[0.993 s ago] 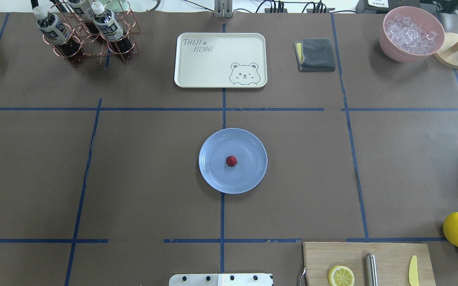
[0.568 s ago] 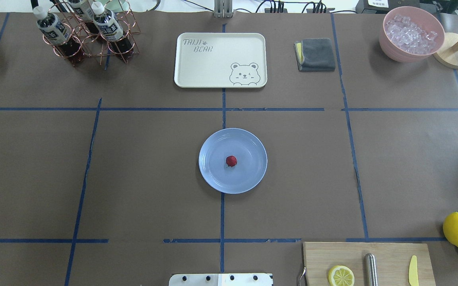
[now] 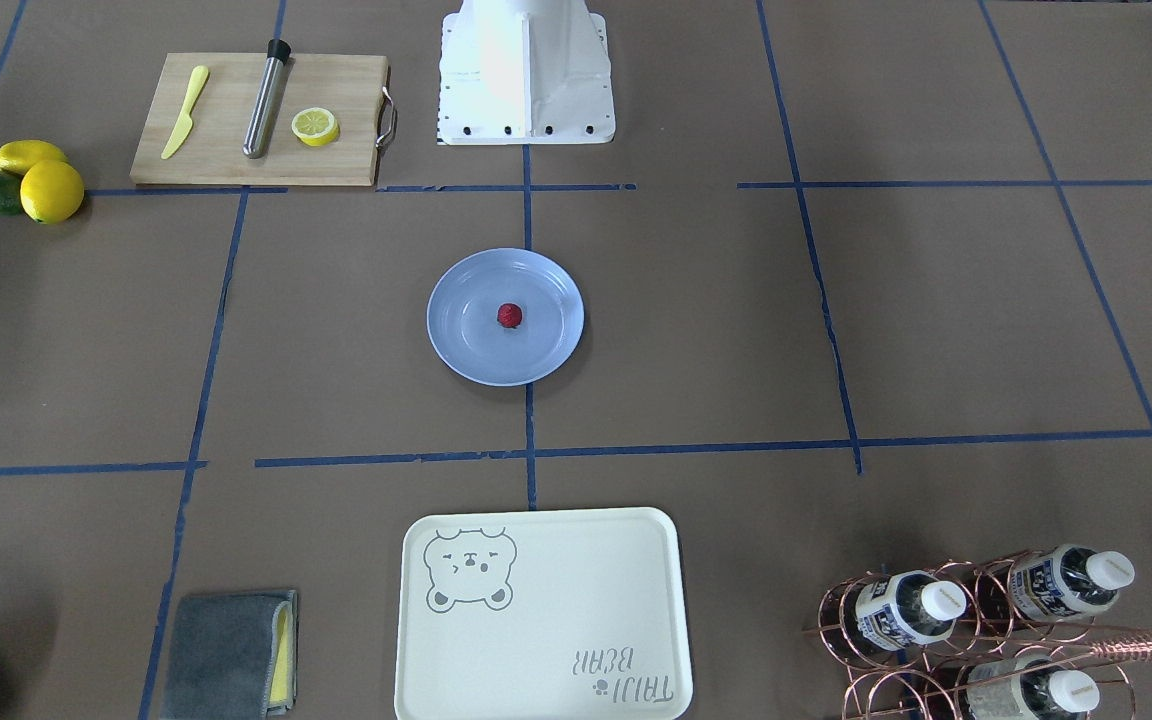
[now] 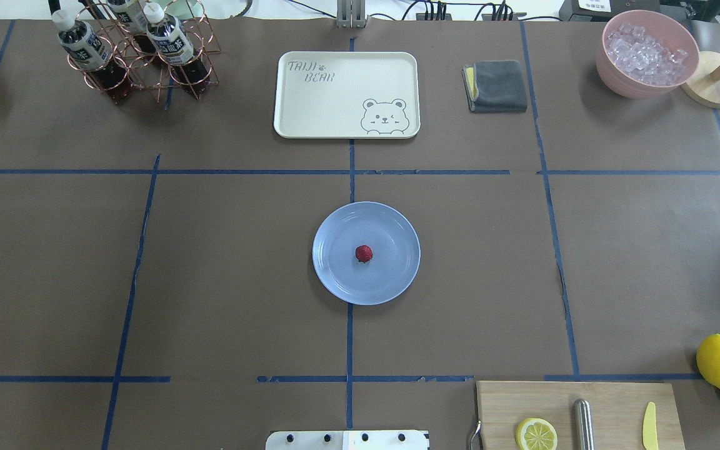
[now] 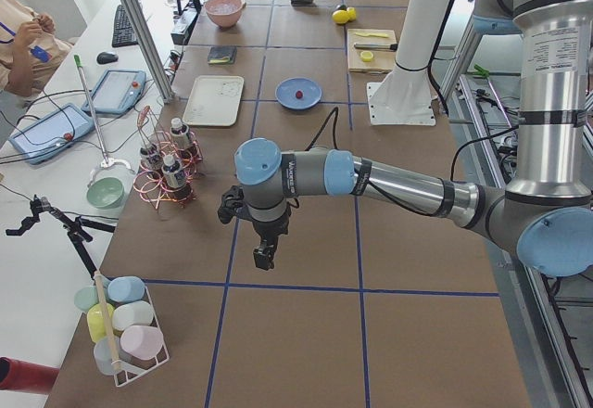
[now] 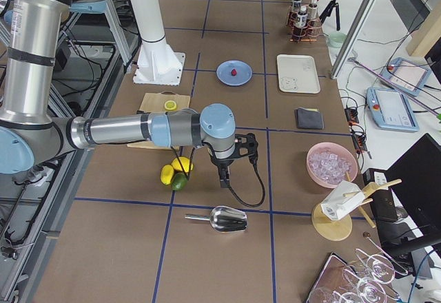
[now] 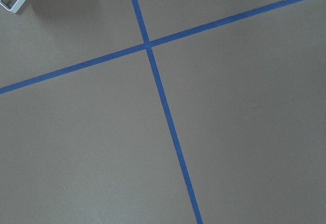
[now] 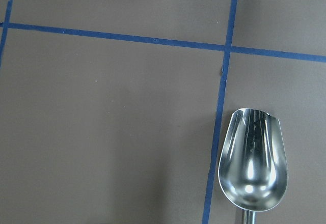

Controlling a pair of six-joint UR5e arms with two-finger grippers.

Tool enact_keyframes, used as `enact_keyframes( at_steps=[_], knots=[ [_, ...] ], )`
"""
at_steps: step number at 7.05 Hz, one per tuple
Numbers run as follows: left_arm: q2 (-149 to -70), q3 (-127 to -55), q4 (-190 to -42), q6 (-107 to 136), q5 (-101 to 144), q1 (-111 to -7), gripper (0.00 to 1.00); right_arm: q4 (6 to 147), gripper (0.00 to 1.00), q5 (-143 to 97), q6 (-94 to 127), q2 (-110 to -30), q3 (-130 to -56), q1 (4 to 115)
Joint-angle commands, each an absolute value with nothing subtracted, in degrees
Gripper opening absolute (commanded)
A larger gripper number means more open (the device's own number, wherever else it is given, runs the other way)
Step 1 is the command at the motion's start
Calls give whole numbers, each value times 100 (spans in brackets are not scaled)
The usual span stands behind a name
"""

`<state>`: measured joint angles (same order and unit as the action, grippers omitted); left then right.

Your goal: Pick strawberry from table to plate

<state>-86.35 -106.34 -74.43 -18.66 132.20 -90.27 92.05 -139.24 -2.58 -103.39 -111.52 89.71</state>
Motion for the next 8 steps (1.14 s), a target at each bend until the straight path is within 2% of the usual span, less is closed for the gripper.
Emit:
enact_keyframes(
  at_steps=[1,8],
  knots=[
    [-8736,-10328,-7638,-1802,13541,-9018,100,9176,100,-13913,216,-10135,-11127,8607],
    [-8815,-9870,-7752,-1811,13553,-9026,100,9167,100,-13966,141,-10090,-10723,8543]
  ],
)
